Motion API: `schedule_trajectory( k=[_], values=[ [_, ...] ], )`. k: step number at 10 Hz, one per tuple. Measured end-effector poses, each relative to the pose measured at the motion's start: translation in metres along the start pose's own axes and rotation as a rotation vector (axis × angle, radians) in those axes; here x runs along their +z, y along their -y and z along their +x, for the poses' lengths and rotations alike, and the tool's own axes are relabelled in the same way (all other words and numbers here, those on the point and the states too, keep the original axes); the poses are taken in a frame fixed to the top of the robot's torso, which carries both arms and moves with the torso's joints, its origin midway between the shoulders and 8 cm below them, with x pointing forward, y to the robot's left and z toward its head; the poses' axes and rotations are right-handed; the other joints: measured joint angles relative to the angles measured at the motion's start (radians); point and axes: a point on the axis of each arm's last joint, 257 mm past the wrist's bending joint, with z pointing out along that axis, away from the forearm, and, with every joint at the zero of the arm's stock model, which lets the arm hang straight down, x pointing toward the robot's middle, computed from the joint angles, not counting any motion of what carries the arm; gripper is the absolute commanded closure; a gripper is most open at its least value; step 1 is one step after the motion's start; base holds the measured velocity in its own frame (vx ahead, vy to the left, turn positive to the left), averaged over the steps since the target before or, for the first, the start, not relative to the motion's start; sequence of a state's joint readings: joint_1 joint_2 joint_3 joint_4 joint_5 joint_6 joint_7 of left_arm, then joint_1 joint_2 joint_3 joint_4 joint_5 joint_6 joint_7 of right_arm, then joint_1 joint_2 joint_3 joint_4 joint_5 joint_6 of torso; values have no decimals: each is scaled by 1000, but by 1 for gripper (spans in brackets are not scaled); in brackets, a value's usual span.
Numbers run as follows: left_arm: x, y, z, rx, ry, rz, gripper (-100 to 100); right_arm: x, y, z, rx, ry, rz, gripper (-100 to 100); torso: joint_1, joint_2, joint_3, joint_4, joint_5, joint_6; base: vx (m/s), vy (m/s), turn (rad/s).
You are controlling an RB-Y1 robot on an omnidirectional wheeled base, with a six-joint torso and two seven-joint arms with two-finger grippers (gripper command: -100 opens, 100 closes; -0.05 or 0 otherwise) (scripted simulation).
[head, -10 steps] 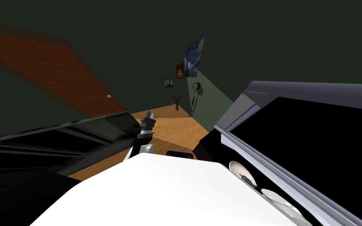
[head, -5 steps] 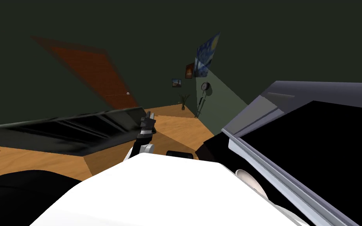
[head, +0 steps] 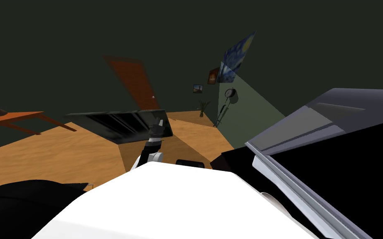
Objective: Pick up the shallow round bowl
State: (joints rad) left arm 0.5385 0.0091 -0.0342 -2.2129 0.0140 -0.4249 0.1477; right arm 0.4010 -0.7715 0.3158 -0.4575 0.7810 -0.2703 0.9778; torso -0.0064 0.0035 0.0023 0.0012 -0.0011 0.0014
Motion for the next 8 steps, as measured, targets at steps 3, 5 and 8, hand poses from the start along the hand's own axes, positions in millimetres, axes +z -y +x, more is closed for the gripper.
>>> schedule_trajectory(
  k=[3, 5, 8],
  values=[
    [0, 0, 0, 0, 0, 0, 0, 0, -2, 4, 2, -5, -1, 100, 0, -4, -2, -1, 0, 0, 7, 3, -15],
    [0, 0, 0, 0, 0, 0, 0, 0, -3, 4, 2, -5, -3, 100, -1, -4, -2, -1, 0, 0, 0, 0, 0],
    [0, 0, 0, 0, 0, 0, 0, 0, -3, 4, 1, -5, -2, 0, -1, -4, -2, -1, 0, 0, 0, 0, 0]
  ],
)
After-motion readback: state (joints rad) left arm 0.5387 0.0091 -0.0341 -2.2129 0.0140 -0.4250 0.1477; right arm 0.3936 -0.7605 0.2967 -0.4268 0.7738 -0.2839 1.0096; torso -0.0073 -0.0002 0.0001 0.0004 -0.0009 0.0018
